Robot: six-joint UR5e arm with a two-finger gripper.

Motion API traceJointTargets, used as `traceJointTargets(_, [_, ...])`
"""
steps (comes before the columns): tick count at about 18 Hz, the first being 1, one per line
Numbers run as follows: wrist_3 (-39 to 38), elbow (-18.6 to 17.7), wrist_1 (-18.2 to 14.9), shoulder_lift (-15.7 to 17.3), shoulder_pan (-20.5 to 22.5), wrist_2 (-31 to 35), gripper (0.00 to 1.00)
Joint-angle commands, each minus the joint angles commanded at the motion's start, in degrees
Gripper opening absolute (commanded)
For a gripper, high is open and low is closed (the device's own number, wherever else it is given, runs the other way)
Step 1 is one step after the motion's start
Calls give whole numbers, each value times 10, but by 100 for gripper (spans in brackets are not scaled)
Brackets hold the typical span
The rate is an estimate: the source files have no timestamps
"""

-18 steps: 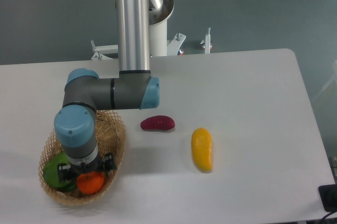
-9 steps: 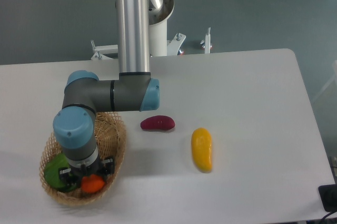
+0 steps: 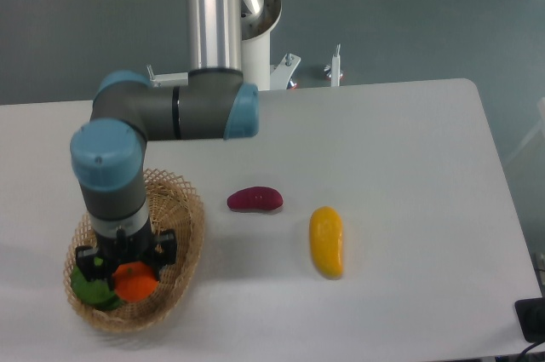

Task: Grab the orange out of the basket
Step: 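Lift the orange out of the basket and carry it beside the yellow fruit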

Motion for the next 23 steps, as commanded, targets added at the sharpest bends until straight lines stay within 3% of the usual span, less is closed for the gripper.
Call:
traceJointTargets(8, [146, -26, -4, 44, 121, -3, 51])
traceJointTargets(15, [316, -26, -19, 44, 214, -6, 51])
traceJointTargets(23, [532, -27, -49, 44, 282, -5, 51])
